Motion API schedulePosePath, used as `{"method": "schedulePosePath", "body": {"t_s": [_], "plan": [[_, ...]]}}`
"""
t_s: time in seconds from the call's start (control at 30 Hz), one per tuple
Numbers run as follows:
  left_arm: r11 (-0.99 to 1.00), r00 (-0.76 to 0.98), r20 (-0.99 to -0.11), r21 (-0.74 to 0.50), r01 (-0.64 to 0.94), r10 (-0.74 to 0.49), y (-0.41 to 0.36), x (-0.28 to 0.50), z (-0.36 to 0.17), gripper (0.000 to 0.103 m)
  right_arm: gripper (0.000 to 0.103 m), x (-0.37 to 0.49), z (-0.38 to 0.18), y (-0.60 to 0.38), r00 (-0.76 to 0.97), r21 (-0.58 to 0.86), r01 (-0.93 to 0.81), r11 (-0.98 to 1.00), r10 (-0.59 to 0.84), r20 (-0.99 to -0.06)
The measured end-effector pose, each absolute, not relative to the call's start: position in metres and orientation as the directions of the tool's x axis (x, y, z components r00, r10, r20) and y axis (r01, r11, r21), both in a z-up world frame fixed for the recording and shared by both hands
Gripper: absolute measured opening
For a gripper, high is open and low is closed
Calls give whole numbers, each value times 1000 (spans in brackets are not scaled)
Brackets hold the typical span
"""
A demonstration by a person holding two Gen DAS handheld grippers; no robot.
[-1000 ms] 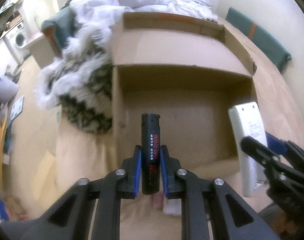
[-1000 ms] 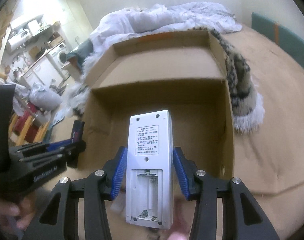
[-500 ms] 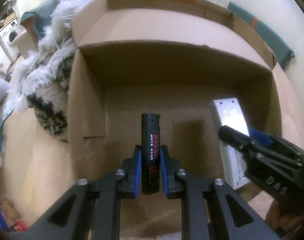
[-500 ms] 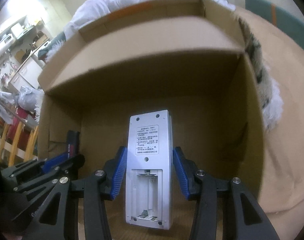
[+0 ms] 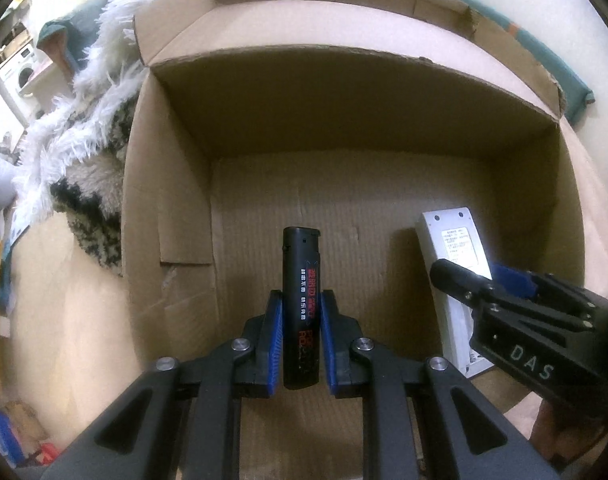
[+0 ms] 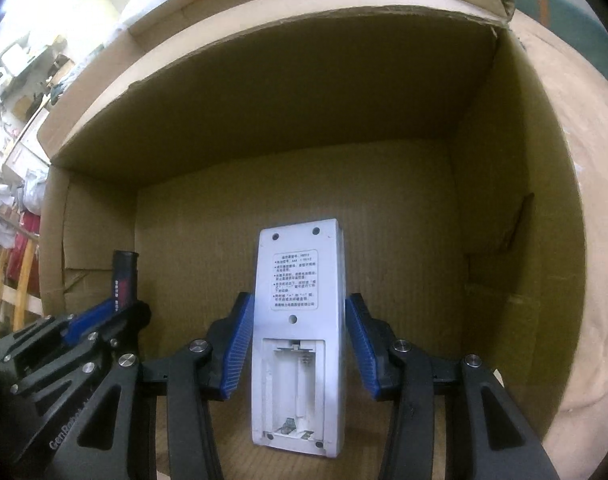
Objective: Organize rigid objects
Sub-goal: 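Carry the lighter and charger into the box with both tools and release, then withdraw both tools from the box toward the remaining items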
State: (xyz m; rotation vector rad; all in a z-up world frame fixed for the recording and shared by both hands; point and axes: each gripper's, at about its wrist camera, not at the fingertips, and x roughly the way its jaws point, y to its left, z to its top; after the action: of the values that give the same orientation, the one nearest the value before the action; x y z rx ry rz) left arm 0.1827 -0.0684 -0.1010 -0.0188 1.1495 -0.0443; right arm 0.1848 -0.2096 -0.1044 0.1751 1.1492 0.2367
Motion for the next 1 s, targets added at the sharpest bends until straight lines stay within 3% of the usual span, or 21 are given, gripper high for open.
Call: {"method": "schedulePosePath", "body": {"t_s": [0.47,0.53,0.57,0.67,1.0], "plan": [[998,351,-935,-47,32,-56,-73,189,-117,17,49,194,-102,-220,421,280,-73,957,284,-862],[998,341,-938,-58,28,-64,-73,190,-118,20,54,194,-98,-221,428,284,-70,956,286,-857],[997,340,-938,-66,29,-72,-74,190,-118,23,65,195,-97,-222,430,290,-68,955,291,-855],[995,348,-932,-89,38,-97,-75,190,-115,34,78,194,-92,-225,439,310,-66,949,306,-844],[998,424,-905,-14,58,-37,-80,183,-101,67,92,190,-82,-215,450,330,-110,938,343,-825]]}}
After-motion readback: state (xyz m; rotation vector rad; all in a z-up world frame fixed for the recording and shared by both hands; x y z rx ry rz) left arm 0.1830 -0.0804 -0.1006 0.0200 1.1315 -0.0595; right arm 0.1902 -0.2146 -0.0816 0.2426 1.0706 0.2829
